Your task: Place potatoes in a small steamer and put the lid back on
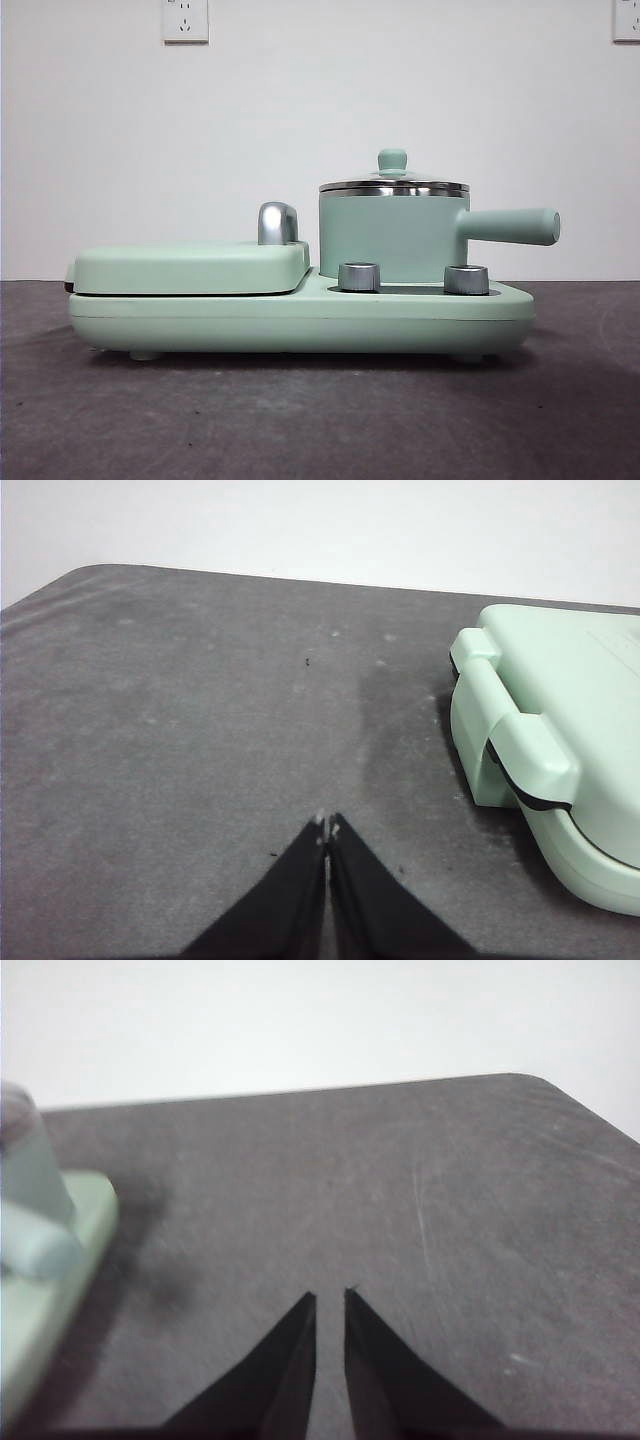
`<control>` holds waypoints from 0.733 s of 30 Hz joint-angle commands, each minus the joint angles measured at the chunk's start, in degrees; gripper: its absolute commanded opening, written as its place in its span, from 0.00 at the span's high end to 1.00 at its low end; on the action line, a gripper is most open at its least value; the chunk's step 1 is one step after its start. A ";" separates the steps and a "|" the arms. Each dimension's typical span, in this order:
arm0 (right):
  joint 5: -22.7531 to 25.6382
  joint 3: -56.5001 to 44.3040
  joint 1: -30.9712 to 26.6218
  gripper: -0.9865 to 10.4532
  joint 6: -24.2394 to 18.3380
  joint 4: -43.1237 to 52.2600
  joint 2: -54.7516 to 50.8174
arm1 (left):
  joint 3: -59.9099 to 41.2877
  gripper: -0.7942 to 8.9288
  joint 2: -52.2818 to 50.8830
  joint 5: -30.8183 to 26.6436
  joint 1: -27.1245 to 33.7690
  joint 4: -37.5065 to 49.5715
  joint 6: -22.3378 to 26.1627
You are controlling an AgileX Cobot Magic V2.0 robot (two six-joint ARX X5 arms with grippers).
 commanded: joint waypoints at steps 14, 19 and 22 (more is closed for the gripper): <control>-0.98 -9.86 0.61 0.88 -4.98 4.28 -5.18 | -1.14 0.91 -0.09 -0.20 0.00 -0.33 0.17; -1.60 -9.86 1.42 0.88 -7.43 3.65 -5.18 | -1.14 0.91 -0.09 -0.20 0.00 -0.33 0.17; -1.60 -9.86 1.70 0.88 -7.45 3.89 -5.18 | -1.14 0.91 -0.09 -0.20 0.00 -0.33 0.17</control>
